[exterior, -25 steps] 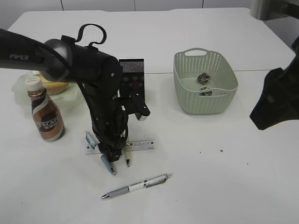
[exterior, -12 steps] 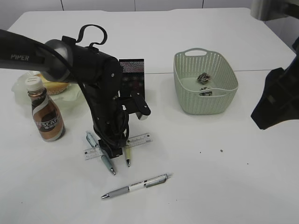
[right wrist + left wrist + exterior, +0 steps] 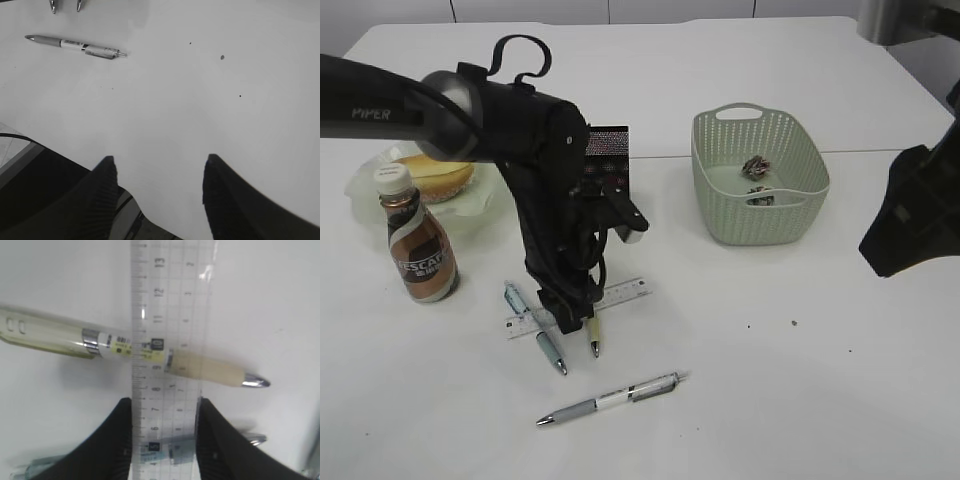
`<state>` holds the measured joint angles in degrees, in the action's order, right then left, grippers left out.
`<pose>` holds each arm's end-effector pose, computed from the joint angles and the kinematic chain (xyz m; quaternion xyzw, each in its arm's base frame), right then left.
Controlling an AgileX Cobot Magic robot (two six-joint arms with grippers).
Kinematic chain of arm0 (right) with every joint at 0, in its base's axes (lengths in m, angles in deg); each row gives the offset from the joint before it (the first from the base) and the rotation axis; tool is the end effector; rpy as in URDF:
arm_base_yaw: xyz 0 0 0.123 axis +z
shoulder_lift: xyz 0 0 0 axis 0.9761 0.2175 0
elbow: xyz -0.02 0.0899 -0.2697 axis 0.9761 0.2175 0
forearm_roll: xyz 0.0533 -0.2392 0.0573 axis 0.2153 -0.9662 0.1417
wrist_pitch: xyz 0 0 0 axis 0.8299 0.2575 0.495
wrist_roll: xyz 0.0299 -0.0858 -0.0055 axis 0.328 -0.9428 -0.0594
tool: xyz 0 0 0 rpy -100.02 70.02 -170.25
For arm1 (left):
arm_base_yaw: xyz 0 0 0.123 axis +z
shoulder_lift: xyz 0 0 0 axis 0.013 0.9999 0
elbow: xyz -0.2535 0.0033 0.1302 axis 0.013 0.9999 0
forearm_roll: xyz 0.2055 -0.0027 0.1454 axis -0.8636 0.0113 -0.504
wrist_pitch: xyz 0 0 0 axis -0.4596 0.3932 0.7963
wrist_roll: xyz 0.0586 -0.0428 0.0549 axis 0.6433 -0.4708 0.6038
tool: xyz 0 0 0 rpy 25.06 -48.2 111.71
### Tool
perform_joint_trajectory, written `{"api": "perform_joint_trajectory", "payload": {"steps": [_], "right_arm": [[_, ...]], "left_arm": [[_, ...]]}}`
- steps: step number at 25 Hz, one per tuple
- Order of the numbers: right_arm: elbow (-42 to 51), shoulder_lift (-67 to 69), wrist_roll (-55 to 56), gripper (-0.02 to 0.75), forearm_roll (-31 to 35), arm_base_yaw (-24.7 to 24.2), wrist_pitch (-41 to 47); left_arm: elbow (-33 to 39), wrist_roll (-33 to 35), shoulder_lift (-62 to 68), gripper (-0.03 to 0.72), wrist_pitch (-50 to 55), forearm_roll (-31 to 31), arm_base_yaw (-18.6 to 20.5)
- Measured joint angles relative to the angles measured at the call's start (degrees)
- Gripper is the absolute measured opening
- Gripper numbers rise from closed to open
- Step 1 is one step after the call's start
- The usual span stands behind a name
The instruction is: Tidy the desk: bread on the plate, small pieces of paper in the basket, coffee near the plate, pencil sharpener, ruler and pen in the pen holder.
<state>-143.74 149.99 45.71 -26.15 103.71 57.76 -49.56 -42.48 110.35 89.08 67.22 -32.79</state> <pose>0.2010 0.1057 0.3480 -0.2495 0.9508 0.0679 0.1707 0.3652 -0.2421 0.1160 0.5221 0.8529 -0.0002 0.0043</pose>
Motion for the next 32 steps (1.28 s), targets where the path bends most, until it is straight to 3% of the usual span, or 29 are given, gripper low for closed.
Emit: {"api": "perform_joint_trajectory", "payload": {"steps": [5, 10, 15, 32], "right_arm": [[0.0, -0.1, 0.0, 0.405, -0.1, 0.0, 0.0], [0.0, -0.5, -0.1, 0.405, -1.0, 0.0, 0.0], [0.0, -1.3, -0.1, 0.405, -3.9, 0.0, 0.0], [0.0, -4.1, -2.1, 0.405, -3.9, 0.0, 0.1]], "left_arm": [[-5.9, -2.8, 0.0, 0.267, 5.7, 5.2, 0.0], [-9.6, -8.1, 0.0, 0.267, 9.8, 5.6, 0.0], [-9.8, -11.8, 0.0, 0.267, 10.3, 5.5, 0.0], [-9.8, -20.2, -5.0, 0.267, 10.4, 4.9, 0.0]]}}
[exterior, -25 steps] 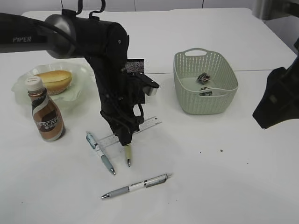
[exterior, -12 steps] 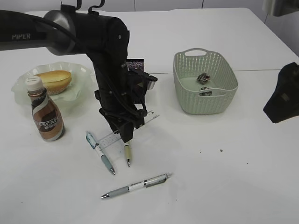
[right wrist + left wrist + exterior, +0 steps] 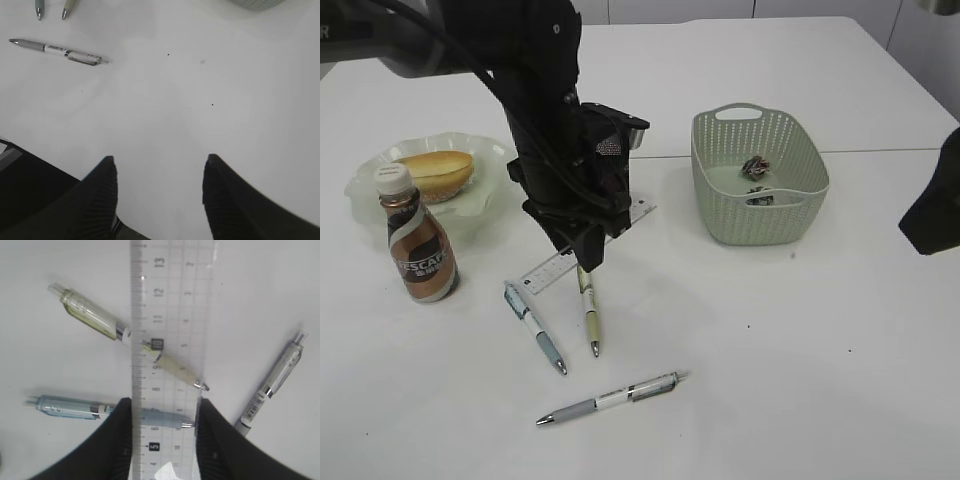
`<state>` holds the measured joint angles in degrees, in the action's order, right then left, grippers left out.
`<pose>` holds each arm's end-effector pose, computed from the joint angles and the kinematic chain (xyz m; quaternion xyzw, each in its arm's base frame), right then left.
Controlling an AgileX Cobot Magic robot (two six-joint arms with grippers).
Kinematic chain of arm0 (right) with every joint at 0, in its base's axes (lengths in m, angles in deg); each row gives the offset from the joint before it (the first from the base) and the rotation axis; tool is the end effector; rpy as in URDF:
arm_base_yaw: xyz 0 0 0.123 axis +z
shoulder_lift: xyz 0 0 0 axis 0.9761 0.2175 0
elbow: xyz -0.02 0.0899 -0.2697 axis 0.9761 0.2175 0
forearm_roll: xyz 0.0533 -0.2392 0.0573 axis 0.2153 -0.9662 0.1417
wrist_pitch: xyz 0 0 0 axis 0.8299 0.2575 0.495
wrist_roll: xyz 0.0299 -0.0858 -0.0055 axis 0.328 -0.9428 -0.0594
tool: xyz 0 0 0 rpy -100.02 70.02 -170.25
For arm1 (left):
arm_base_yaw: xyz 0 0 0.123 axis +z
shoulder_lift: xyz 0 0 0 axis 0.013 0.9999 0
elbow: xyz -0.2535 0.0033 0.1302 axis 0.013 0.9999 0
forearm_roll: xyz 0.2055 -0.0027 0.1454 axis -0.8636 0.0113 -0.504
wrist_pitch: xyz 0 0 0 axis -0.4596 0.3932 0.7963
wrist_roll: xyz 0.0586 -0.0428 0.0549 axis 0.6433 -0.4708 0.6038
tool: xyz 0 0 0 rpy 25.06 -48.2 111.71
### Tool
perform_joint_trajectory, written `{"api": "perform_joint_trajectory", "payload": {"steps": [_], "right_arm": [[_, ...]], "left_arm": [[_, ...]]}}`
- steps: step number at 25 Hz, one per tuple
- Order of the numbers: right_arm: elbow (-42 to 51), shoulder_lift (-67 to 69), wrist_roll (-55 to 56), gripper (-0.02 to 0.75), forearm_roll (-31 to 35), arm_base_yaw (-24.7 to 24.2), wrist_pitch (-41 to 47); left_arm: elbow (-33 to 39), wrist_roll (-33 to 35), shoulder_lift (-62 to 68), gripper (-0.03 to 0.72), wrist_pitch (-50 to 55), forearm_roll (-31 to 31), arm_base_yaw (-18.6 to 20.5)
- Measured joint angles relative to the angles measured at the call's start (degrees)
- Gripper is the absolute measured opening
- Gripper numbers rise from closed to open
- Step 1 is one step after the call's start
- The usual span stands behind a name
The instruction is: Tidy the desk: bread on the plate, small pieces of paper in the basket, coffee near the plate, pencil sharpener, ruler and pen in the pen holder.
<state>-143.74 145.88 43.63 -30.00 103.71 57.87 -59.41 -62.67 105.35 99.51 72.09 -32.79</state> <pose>0.1884 0.0930 0.3634 -0.2697 0.9386 0.0382 0.2115 0.3693 -0.2535 0.1961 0.3516 0.9343 -0.0485 0.0333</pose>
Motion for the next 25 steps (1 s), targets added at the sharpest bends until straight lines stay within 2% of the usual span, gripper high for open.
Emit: {"api": "perform_joint_trajectory", "payload": {"steps": [8, 16, 25], "right_arm": [[0.0, -0.7, -0.6, 0.405, 0.0, 0.0, 0.1], [0.0, -0.7, -0.8, 0.405, 0.0, 0.0, 0.1], [0.0, -1.8, -1.3, 0.405, 0.0, 0.0, 0.1]], "left_arm": [[0.0, -3.5, -4.7, 0.267, 0.3, 1.2, 0.0], [0.0, -5.0, -10.5, 0.266, 1.0, 5.1, 0.0], [0.0, -8.5, -19.5, 0.266, 1.4, 5.3, 0.0]]}}
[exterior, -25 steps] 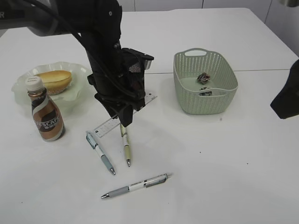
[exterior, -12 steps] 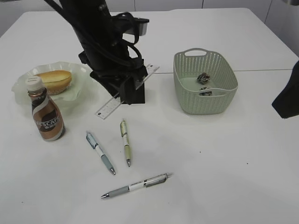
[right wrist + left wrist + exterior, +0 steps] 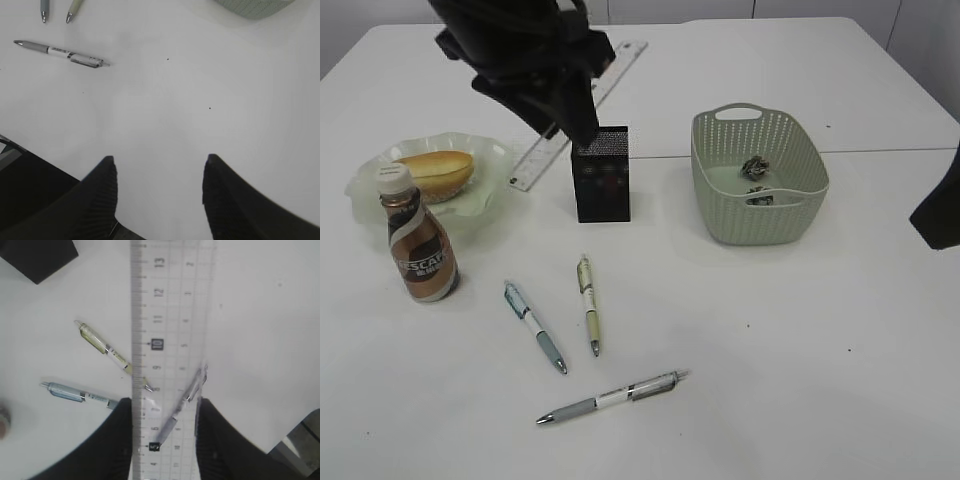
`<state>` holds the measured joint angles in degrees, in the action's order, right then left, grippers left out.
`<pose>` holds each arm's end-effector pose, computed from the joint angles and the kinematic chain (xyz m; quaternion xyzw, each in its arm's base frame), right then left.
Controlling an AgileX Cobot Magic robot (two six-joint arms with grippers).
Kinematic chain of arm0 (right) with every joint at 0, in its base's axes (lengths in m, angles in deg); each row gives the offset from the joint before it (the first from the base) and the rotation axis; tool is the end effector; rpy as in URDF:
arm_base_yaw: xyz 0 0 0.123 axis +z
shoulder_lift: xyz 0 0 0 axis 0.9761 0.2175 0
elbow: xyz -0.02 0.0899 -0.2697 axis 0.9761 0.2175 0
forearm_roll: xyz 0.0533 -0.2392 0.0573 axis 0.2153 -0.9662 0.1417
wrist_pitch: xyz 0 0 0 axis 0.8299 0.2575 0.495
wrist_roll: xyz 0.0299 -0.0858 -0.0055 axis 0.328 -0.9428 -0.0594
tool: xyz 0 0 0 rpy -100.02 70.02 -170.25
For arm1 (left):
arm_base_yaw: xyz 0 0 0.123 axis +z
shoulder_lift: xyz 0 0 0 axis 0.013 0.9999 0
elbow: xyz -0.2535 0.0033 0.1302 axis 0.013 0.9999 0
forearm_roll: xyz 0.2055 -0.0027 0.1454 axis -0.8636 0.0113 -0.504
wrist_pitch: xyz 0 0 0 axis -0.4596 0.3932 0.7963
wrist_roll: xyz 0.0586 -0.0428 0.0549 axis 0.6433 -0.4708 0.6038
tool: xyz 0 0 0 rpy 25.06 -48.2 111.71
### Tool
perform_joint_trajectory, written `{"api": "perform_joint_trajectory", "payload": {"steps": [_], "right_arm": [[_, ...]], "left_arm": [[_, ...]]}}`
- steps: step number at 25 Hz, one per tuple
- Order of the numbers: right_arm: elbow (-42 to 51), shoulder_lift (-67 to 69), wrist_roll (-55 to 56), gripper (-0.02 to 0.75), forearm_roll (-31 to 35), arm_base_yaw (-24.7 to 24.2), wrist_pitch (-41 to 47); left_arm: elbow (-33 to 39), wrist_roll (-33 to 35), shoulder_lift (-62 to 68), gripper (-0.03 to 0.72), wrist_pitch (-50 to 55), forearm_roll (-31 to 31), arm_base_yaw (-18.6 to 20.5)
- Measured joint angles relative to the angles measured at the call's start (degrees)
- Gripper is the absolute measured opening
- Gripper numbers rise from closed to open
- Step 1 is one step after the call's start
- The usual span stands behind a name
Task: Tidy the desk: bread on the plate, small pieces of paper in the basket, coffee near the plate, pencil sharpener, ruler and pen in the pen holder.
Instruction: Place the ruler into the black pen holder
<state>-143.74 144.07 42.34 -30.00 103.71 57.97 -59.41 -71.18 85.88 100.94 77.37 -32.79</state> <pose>0.1814 0.0896 0.3698 -0.2793 0.9324 0.0382 0.2263 0.3215 -0.2313 0.3413 0.2761 0.9364 -0.1401 0.1653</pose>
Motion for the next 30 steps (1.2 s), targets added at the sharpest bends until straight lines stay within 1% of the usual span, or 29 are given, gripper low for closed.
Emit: {"api": "perform_joint_trajectory", "payload": {"steps": [3, 5, 7, 10, 13, 16, 18, 22, 25, 30], "right_arm": [[0.0, 0.0, 0.0, 0.405, 0.0, 0.0, 0.1], [0.0, 0.0, 0.0, 0.405, 0.0, 0.0, 0.1], [0.0, 0.0, -0.1, 0.405, 0.0, 0.0, 0.1], [0.0, 0.0, -0.2, 0.405, 0.0, 0.0, 0.1], [0.0, 0.0, -0.2, 0.405, 0.0, 0.0, 0.1], [0.0, 0.0, -0.2, 0.405, 0.0, 0.0, 0.1], [0.0, 0.0, -0.3, 0.405, 0.0, 0.0, 0.1], [0.0, 0.0, -0.3, 0.405, 0.0, 0.0, 0.1], [0.0, 0.0, -0.4, 0.405, 0.0, 0.0, 0.1], [0.0, 0.0, -0.4, 0.405, 0.0, 0.0, 0.1]], "left_arm": [[0.4, -0.7, -3.3, 0.266, 0.1, 0.0, 0.0], [2.4, -1.1, -5.5, 0.266, 0.1, 0.0, 0.0], [5.8, -1.5, -8.0, 0.266, 0.1, -0.1, 0.0], [13.1, -2.2, -11.4, 0.266, 0.0, -0.1, 0.0], [20.9, -3.4, -16.1, 0.26, -5.9, -0.2, 0.0], [29.4, -3.7, -21.5, 0.26, -17.7, -0.2, 0.0], [34.5, -3.7, -24.2, 0.26, -27.8, -0.8, 0.0], [42.3, -3.7, -24.6, 0.26, -49.0, -5.6, 0.0], [44.4, -3.7, -21.4, 0.26, -63.9, -8.0, 0.5], [44.6, -3.7, -13.0, 0.26, -86.9, -8.5, 2.7]]}}
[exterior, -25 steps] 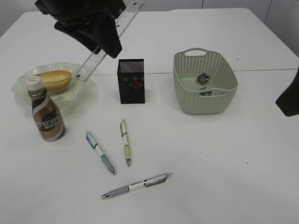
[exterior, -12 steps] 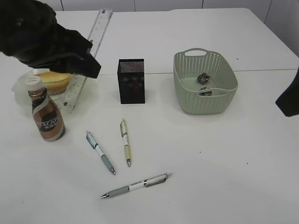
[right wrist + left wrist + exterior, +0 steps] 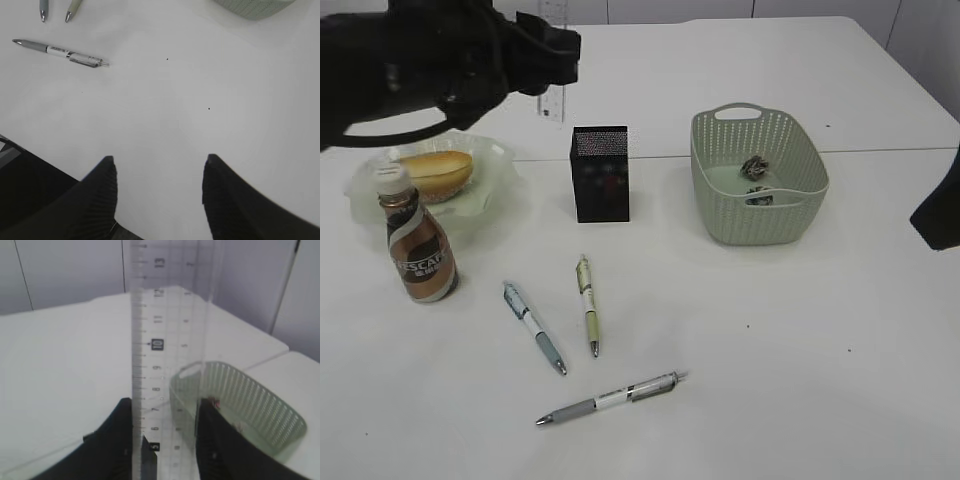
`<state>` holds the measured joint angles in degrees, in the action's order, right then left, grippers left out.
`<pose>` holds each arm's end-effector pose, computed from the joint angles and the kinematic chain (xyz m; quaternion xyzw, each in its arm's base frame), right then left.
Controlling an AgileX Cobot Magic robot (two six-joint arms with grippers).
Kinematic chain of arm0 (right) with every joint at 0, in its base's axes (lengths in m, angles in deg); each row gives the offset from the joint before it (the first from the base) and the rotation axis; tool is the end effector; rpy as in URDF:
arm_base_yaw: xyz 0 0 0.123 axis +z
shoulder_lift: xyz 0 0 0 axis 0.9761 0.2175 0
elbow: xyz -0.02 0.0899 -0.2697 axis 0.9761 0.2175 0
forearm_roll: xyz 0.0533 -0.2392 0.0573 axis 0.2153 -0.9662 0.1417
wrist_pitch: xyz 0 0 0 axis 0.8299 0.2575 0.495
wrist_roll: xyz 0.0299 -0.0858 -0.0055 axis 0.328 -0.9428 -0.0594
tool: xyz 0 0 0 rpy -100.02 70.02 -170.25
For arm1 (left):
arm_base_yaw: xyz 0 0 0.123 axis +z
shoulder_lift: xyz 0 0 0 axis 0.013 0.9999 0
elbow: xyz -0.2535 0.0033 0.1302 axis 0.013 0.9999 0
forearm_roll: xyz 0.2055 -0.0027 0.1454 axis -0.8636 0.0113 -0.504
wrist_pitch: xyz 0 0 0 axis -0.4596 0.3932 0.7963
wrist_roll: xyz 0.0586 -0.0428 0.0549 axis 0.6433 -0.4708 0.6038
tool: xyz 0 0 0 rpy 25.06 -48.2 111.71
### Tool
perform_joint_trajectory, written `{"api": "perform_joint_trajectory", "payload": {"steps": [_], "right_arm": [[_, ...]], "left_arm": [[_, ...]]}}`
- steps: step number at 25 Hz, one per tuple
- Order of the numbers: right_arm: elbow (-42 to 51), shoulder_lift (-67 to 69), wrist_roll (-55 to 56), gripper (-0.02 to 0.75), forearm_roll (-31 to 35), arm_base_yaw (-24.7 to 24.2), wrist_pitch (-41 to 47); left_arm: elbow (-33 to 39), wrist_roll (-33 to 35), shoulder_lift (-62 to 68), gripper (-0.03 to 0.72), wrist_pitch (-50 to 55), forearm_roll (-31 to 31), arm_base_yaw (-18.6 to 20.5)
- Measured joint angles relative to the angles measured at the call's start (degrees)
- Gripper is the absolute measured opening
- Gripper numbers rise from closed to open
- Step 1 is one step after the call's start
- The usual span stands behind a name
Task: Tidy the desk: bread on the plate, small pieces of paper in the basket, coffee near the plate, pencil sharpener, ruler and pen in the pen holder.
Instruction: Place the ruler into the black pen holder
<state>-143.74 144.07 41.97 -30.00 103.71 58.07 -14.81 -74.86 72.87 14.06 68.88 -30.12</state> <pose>0.1813 0.0895 0.3698 -0.2824 0.9316 0.0374 0.2256 0.3187 -0.1897 0.2875 0.1741 0.7561 -0.1891 0.6019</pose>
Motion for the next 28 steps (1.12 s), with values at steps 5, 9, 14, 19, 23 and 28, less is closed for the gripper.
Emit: {"api": "perform_joint_trajectory", "payload": {"steps": [5, 9, 14, 19, 23, 28], "right_arm": [[0.0, 0.0, 0.0, 0.405, 0.0, 0.0, 0.0], [0.0, 0.0, -0.1, 0.405, -0.4, 0.0, 0.0], [0.0, 0.0, -0.4, 0.405, -1.9, 0.0, 0.0], [0.0, 0.0, -0.9, 0.405, -3.9, 0.0, 0.0], [0.0, 0.0, -0.9, 0.405, -4.4, 0.0, 0.0], [0.0, 0.0, -0.9, 0.405, -5.4, 0.0, 0.0]], "left_arm": [[-3.7, 0.0, 8.3, 0.26, -13.3, 1.2, 2.4], [-9.6, 0.0, 15.4, 0.26, -15.3, 1.7, 3.1], [-16.7, 0.0, 23.5, 0.26, -15.4, 1.7, 3.3], [-21.7, 0.0, 29.3, 0.26, -15.5, 1.8, 3.4], [-24.6, 0.0, 32.8, 0.26, -15.9, 1.8, 4.2], [-25.0, -0.1, 35.4, 0.26, -16.6, 2.5, 5.2]]}}
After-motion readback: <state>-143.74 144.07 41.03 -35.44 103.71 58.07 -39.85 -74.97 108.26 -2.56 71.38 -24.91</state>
